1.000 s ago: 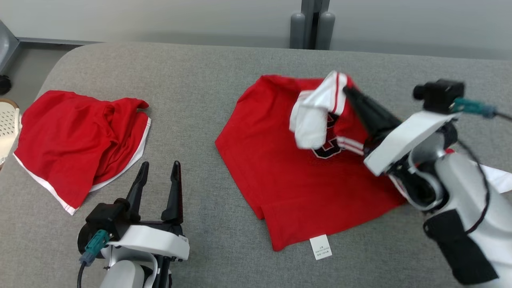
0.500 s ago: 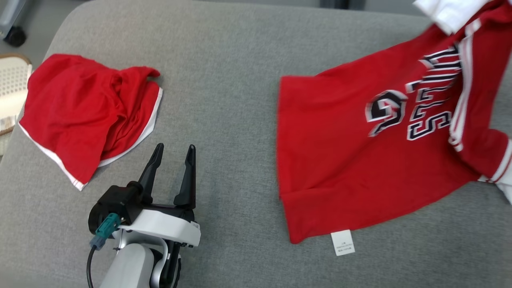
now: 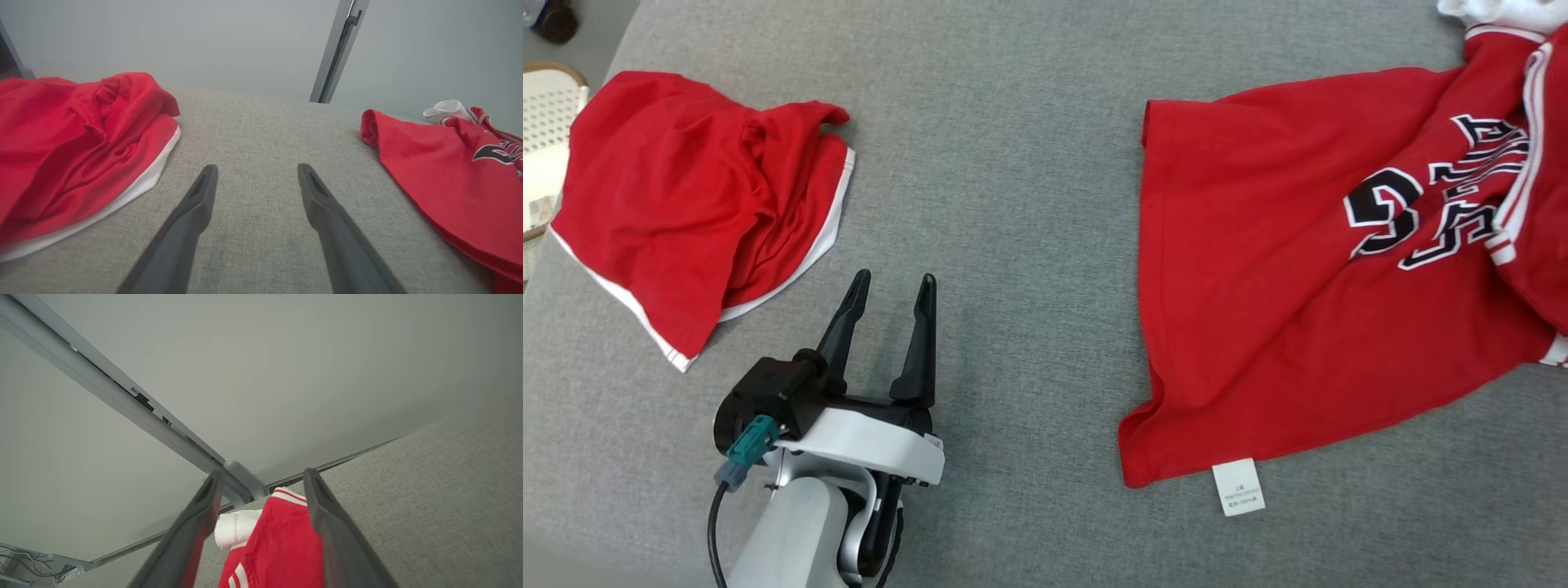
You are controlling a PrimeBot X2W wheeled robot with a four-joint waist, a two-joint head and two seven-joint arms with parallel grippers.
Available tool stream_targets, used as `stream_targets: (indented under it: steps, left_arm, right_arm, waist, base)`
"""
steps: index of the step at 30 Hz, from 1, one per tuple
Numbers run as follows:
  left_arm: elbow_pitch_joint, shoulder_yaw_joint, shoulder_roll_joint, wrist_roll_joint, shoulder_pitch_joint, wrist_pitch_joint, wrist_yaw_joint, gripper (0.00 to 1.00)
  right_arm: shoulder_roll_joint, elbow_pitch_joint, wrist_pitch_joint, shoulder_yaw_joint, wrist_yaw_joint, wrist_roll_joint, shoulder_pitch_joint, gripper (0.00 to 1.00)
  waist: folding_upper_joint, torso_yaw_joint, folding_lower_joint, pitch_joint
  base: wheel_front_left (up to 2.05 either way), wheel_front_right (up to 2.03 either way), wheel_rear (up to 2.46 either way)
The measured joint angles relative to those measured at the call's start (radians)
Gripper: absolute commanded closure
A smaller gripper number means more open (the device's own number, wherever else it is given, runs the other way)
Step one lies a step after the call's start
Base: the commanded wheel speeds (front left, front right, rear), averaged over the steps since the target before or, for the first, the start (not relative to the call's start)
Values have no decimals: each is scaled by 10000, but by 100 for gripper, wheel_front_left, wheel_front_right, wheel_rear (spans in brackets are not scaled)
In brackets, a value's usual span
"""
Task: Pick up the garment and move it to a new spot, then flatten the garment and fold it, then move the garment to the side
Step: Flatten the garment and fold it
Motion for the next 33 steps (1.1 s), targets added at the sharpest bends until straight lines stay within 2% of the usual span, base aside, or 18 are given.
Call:
stream_targets:
  steps: [4, 11, 18, 21, 26, 33]
  left_arm:
    - [12, 92, 0, 35, -26, -2, -4, 0]
    - [-128, 341, 2, 134, -20, 0, -4, 0]
    - [-232, 477, -6, 207, 61, -2, -33, 0]
    - [-282, 518, 2, 199, 270, 0, -27, 0]
    - [-316, 560, -2, 203, 591, -2, 0, 0]
    - [-244, 512, -2, 217, 988, -2, -6, 0]
  right_arm:
    - [219, -217, -242, 614, 2, -270, 23, 0]
    - [391, -2286, -1191, 2451, 2, -403, 1136, 0]
    - [113, -4288, -2663, 3950, 2, -470, 2758, 0]
    - [-17, -4874, -3162, 4521, 4, -966, 3572, 0]
    - [171, -5520, -3567, 4493, 4, -1647, 5046, 0]
    - [872, -6291, -3634, 3405, 4, -2568, 6920, 0]
  waist:
    - [0, -254, -1, -201]
    - [0, -943, 0, -779]
    - [0, -1815, -1, -1466]
    - [0, -2158, 0, -1771]
    - [0, -2647, 0, -2276]
    - [0, -3063, 0, -2749]
  base:
    - [0, 0, 0]
    - [0, 0, 0]
    - [0, 0, 0]
    - [0, 0, 0]
    - [0, 0, 0]
    - [0, 0, 0]
